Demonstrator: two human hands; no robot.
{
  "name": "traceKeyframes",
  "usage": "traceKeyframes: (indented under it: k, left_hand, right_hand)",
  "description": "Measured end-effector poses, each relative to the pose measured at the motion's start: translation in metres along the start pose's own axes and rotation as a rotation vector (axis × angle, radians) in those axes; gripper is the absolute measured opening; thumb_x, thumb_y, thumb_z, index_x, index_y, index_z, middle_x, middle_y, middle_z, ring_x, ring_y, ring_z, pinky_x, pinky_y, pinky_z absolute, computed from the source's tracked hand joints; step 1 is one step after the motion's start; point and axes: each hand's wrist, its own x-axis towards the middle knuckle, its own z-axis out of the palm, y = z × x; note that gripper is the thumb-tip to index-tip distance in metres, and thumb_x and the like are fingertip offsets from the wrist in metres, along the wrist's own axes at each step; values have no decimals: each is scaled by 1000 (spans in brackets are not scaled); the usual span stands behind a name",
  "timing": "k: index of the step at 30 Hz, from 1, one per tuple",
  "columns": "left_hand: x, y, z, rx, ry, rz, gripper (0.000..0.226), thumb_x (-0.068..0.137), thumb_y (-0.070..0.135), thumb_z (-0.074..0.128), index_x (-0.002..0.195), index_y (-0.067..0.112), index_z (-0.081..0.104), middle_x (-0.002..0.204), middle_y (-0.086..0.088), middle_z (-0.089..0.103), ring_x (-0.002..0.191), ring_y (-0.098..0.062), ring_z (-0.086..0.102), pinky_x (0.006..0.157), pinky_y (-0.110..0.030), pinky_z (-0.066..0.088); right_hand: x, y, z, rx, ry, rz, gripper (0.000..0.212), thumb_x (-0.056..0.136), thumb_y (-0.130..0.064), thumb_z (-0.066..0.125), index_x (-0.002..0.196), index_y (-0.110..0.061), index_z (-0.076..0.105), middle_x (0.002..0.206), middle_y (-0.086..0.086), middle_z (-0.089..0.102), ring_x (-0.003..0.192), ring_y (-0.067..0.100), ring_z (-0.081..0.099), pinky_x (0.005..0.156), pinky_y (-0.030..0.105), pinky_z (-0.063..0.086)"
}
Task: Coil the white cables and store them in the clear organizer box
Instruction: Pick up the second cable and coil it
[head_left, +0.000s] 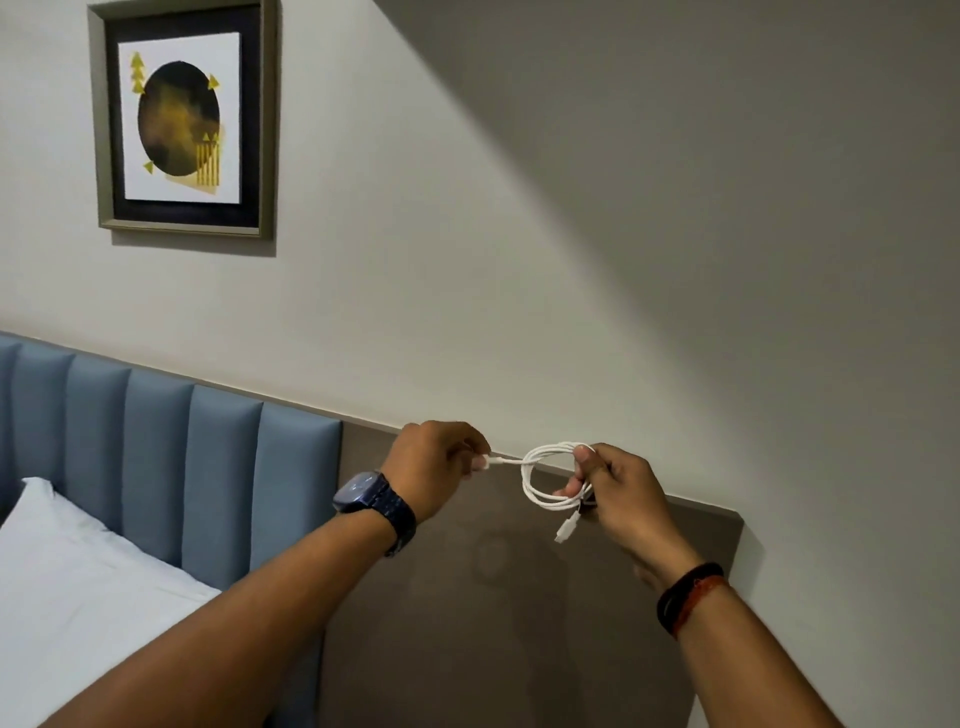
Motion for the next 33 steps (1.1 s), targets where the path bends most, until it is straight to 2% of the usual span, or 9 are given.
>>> traceKeyframes:
  k: [4,10,14,16,18,22,25,30,33]
  left_hand:
    - [6,-6,-3,-25,66,56,7,83,11,67,86,14,73,65,1,68,62,-11,61,58,-3,38]
    - [-1,-8,12,-399,184,-67,18,77,5,72,77,23,73,76,10,71,72,2,65,68,-8,48]
    - [-2,3,25,-469,278,-119,23,73,4,76,76,27,75,91,1,64,80,-12,62,73,-16,49]
    - [-1,11,33,-523,288,-154,28,73,0,74,73,28,74,87,1,69,77,-15,67,72,-22,52]
    - [-1,20,41,-556,293,-204,34,73,-2,70,68,31,73,75,7,74,71,-10,70,68,-26,55]
    - [3,33,49,-620,384,-357,28,71,0,68,64,27,72,70,5,74,69,-14,71,69,-34,60]
    - [7,38,50,-516,422,-400,23,72,2,67,66,23,71,71,5,72,68,-15,68,67,-29,58]
    - [8,39,51,-385,345,-373,26,78,0,59,83,18,77,82,-1,75,70,-14,64,60,-16,46]
    - [6,37,56,-500,217,-384,29,76,5,52,85,15,77,80,-3,74,69,-16,64,63,-18,49]
  right_hand:
    - [-2,-5,-1,66,-29,12,36,97,-26,46,67,-8,55,54,-2,61,54,12,65,54,28,54]
    - [-2,-12,1,316,-123,65,33,98,-28,43,70,-12,51,55,0,56,59,14,68,50,21,51]
    - [-2,-17,8,394,-146,78,32,97,-28,43,71,-12,52,56,1,55,63,17,70,51,22,51]
    - [-1,-19,14,394,-142,70,33,98,-28,43,70,-12,52,56,1,55,63,18,70,53,24,53]
    - [1,-21,19,367,-108,57,33,98,-29,43,71,-11,52,57,1,55,62,17,70,54,26,55]
    - [5,-21,20,349,-17,44,34,99,-27,42,70,-10,50,56,1,52,56,14,68,52,23,54]
    - [5,-20,23,341,15,37,35,99,-26,42,69,-10,50,51,-1,52,58,16,70,49,22,53]
    - [6,-17,23,294,45,42,33,98,-25,44,68,-12,48,47,-5,54,64,21,72,60,33,56]
    - [7,-13,22,280,64,54,32,97,-26,46,68,-12,49,57,3,55,70,26,73,66,38,57]
